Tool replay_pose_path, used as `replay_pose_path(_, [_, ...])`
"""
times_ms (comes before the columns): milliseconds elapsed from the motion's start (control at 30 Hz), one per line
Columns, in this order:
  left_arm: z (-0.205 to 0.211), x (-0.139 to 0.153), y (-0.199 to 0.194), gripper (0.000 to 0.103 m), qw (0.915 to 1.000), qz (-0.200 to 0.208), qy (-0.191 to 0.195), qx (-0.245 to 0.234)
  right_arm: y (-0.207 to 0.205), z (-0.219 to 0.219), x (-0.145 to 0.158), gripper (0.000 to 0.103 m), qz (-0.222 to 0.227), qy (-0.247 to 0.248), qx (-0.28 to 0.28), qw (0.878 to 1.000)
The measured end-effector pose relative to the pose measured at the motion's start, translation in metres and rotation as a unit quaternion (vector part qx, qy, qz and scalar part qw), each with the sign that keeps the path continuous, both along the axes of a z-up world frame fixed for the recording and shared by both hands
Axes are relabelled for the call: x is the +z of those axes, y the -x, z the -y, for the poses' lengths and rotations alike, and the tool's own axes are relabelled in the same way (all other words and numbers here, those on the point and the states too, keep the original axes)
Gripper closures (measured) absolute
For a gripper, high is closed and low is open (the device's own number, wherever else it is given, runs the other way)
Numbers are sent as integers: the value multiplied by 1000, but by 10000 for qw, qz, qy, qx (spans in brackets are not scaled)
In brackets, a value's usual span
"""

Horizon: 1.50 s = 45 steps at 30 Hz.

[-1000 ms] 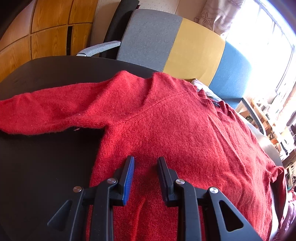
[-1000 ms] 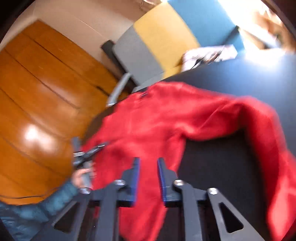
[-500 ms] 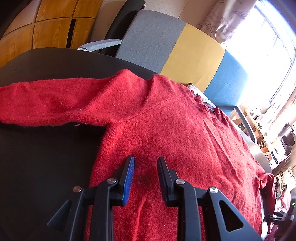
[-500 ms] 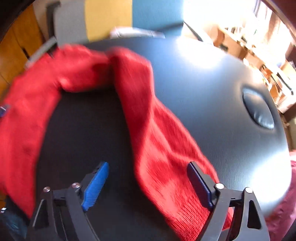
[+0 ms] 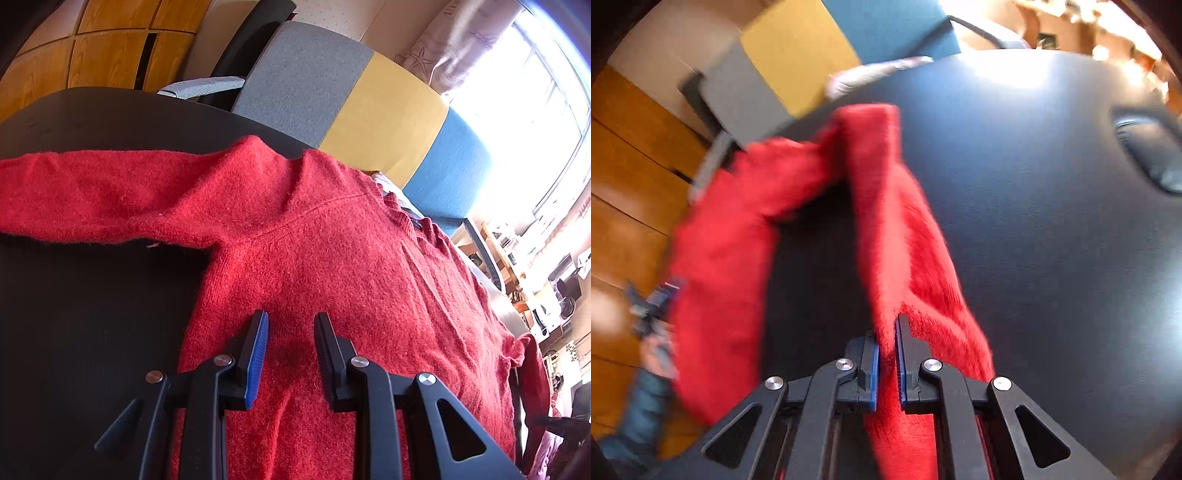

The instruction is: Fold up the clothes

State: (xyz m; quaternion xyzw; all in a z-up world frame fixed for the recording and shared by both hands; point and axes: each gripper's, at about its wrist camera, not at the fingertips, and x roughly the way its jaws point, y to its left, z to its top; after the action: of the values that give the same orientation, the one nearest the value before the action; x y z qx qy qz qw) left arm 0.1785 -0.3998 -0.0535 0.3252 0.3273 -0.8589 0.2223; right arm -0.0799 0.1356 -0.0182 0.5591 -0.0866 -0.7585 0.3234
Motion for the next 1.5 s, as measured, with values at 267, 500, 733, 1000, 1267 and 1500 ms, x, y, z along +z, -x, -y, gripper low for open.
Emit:
replay_pose_path(267, [-14, 12, -4, 73, 9984, -129, -78, -542, -26, 128, 51, 95, 26, 2611, 677, 9629])
replay_pose_path(500, [-40, 31, -7, 64, 9859, -370, -242, -1613, -5, 234, 47, 91, 429, 2177, 1141, 9684])
replay_pose_path(733, [-79, 44, 3, 60, 9691, -476, -362, -2392, 10, 251, 29, 36, 895, 2225, 766, 9678])
replay_pose_path(1000, [-98, 17, 44, 60, 9723, 155, -264, -2319, -26, 199, -12, 24, 1103, 2374, 653, 9629])
replay_pose_path(1267, [-93, 39, 70, 88, 9648, 7, -728, -2525, -78, 161, -23, 21, 127, 1853, 1091, 9765])
replay_pose_path(1500, [-45, 130, 59, 100, 9301, -1086, -1676, -3084, -101, 161, -17, 20, -839, 1563, 1603, 9710])
